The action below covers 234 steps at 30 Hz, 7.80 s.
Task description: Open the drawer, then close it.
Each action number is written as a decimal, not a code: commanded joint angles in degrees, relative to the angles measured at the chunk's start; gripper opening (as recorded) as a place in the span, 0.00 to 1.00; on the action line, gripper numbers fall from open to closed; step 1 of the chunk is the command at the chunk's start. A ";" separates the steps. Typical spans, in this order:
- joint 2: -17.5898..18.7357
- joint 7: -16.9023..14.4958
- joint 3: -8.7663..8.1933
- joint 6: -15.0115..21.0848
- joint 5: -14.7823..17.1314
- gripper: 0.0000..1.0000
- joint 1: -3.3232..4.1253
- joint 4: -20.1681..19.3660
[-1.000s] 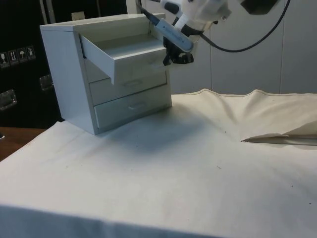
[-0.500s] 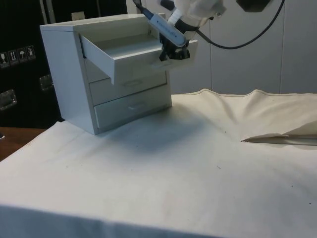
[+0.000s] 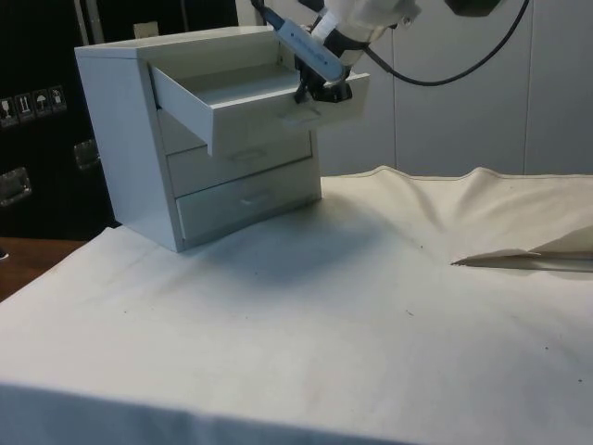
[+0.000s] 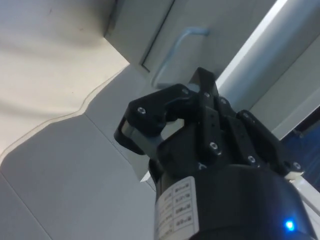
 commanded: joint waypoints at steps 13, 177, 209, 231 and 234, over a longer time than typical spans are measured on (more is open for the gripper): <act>-0.29 0.46 0.57 -0.80 -1.72 0.00 0.00 0.46; 17.76 2.52 -6.02 -1.49 -6.30 0.00 -0.69 22.17; 19.19 2.92 -6.07 -2.92 -5.67 0.00 -0.17 23.49; 13.29 3.67 -3.21 -5.67 -5.73 0.00 0.11 17.02; 13.18 3.44 -3.09 -5.27 -5.33 0.00 0.00 16.79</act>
